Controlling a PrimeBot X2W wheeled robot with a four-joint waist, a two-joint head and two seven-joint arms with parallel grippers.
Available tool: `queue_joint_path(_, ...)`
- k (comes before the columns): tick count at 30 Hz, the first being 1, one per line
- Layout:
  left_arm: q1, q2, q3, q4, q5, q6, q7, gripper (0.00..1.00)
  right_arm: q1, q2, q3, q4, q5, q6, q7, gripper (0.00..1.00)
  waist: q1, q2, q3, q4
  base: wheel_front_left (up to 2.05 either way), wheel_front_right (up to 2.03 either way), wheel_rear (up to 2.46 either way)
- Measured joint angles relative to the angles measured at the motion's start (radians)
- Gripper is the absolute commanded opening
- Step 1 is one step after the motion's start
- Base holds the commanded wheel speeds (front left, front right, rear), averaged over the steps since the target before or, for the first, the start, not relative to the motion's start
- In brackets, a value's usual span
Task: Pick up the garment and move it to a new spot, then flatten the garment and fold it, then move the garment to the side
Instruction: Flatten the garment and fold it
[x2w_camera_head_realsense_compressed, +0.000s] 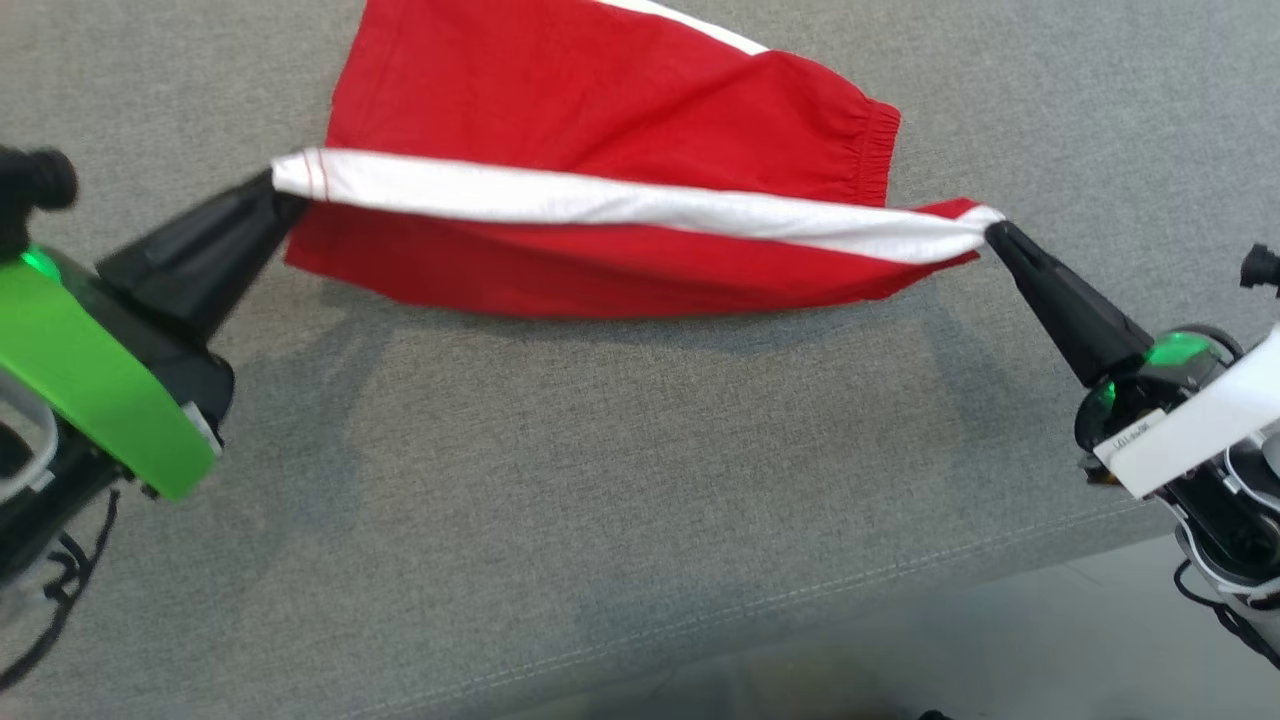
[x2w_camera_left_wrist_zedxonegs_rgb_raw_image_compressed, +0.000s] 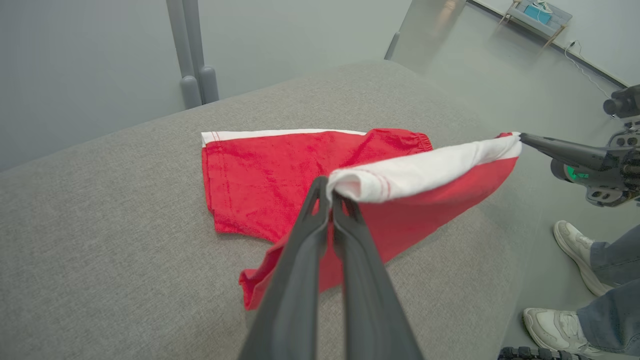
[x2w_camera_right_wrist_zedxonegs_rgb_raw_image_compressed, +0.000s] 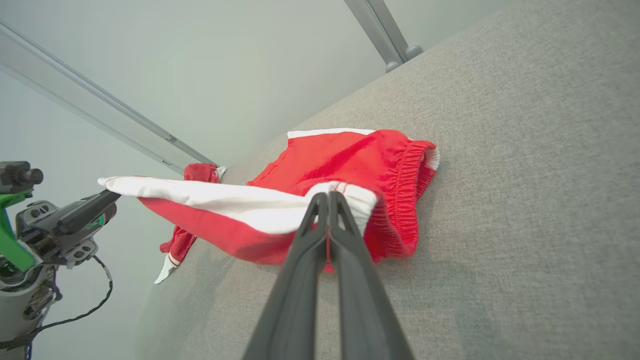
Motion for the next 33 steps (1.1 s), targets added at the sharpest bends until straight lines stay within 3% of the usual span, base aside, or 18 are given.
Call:
queue_joint_path(5,-0.176,-0.005,0.02,0.022,-0.03,0.025,0.068,0.0,-0.094,0.051,-0.021,0.009,0.021,-0.014,0.019,0.0,0.0,0.0,0.049,-0.023,0.0,0.0,0.0)
queue_joint_path(7,-0.237,-0.015,0.017,0.048,-0.033,0.035,0.099,0.0,-0.128,0.069,-0.031,0.028,0.027,-0.04,0.021,0.0,0.0,0.0,0.069,-0.031,0.0,0.0,0.0)
queue_joint_path(18,-0.482,-0.056,-0.067,0.283,0.015,0.091,0.261,0.0,-0.327,0.179,-0.007,0.141,0.043,-0.097,0.082,0.0,0.0,0.0,0.183,-0.065,0.0,0.0,0.0)
queue_joint_path(33,-0.657,-0.112,-0.119,0.489,0.102,0.09,0.295,0.0,-0.433,0.282,0.042,0.255,0.015,-0.08,0.098,0.0,0.0,0.0,0.237,-0.136,0.0,0.0,0.0)
